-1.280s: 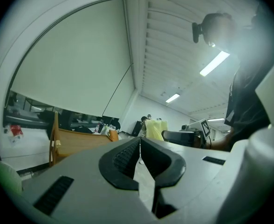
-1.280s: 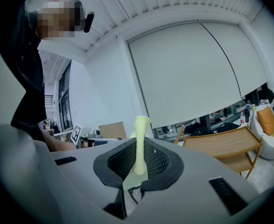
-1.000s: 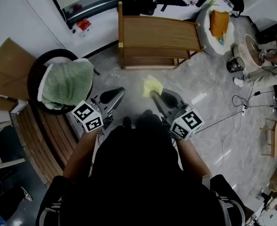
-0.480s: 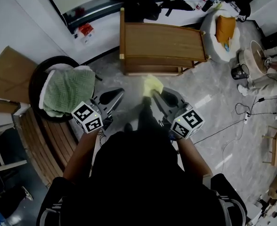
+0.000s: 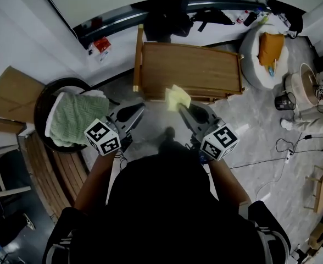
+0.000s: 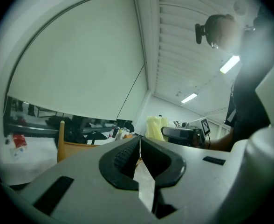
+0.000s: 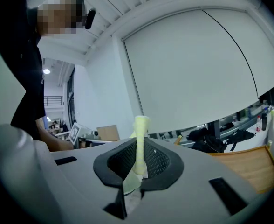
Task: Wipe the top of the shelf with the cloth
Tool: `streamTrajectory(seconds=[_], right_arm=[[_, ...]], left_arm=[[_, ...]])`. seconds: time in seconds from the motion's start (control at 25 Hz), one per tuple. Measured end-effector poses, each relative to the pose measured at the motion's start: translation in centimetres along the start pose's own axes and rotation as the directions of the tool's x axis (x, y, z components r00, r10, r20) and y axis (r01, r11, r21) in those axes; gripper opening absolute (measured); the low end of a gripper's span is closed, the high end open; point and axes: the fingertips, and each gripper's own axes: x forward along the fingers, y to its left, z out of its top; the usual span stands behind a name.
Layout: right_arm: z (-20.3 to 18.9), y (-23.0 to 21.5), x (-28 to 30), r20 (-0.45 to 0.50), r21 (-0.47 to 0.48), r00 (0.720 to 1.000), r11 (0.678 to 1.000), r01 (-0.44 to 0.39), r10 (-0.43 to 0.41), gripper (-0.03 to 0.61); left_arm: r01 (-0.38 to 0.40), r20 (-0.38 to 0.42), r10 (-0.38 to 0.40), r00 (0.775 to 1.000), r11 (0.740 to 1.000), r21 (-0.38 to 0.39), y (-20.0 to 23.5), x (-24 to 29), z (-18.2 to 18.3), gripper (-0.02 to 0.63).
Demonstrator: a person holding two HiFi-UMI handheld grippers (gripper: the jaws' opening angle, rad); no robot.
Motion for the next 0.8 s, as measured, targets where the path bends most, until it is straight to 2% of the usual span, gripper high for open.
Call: streamTrajectory(seconds=[0.2, 0.44, 0.8], right_arm=[[2.1, -4.8, 1.3, -0.011, -0.010, 0.999, 0.999, -0.036, 0.036, 0.044], [2.9, -9.4, 1.6, -0.019, -0.004, 0.999, 0.999, -0.051, 0.051, 0.044], [2.4, -14.4, 5.0, -0.042, 0.072, 0.998, 0.997, -0.035, 0.038, 0.044]], left_arm=[[-0.045, 0.007, 0.045, 0.999, 0.999, -0.007, 2.3, 4.5, 1.9, 0.015], [-0.062, -0.020, 0.062, 0.998, 0.998, 0.006, 4.1, 9.0, 2.8, 0.015], [-0.138, -0.048, 0.137, 0.989, 0.990, -0.024, 8.8, 10.4, 4.2, 0.015]])
